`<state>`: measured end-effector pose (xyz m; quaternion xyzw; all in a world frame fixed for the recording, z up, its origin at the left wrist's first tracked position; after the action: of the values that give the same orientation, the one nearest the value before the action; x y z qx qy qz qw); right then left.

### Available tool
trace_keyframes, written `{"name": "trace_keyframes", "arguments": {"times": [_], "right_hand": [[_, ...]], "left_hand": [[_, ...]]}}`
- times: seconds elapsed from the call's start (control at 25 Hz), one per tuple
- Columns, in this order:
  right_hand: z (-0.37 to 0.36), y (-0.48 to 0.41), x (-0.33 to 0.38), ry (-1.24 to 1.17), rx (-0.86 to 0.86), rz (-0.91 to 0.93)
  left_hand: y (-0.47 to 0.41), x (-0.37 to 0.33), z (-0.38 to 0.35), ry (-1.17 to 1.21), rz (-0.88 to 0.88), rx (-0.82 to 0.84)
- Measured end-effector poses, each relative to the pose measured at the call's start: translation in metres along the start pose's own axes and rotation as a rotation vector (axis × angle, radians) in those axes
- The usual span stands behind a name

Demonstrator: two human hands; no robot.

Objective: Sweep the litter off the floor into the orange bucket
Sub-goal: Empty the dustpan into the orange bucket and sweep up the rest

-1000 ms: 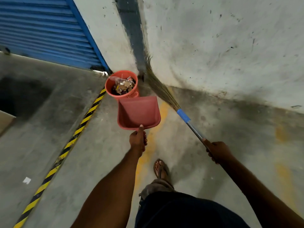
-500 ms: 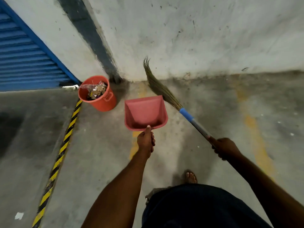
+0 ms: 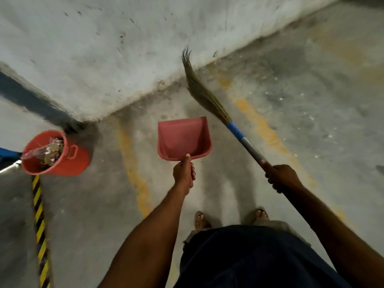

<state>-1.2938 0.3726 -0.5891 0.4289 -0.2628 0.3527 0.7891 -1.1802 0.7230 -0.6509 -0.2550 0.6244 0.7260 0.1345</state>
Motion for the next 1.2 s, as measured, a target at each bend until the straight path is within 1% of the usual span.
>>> {"name": "trace_keyframes", "arguments": {"times": [0.16, 0.28, 0.4, 0.64, 0.88, 1.2], "right_hand": [[0.078, 0.008, -0.06, -0.11, -0.093, -0.053], [0.153, 0.01, -0.106, -0.167, -0.145, -0.086], [0.231, 0.006, -0.147, -0.215, -0.225, -0.102], [0.355, -0.002, -0.212, -0.301, -0.386, -0.143], [0.456, -0.037, -0.269, -0.37, -0.514, -0.222], [0.603, -0.109, -0.313, -0.441, -0.65, -0.288]], "left_hand": [[0.027, 0.008, -0.102, -0.173, -0.041, 0.074], [0.048, 0.029, -0.193, -0.239, -0.057, 0.118], [0.075, 0.049, -0.293, -0.366, -0.077, 0.194], [0.126, 0.065, -0.469, -0.585, -0.127, 0.317], [0.143, 0.066, -0.639, -0.653, -0.169, 0.415], [0.172, 0.066, -0.858, -0.781, -0.136, 0.502]]}}
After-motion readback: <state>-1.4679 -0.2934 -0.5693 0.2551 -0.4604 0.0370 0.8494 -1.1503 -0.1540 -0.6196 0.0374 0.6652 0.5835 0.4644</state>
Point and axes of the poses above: each hand's wrist, its own y-axis away from the middle knuckle, its own z-axis out of the back of the hand, x = y × z, the point moved 9 cm from there along -y, towards the middle knuckle, and after that the axes turned 15 degrees about z, right-handed, at the moved point
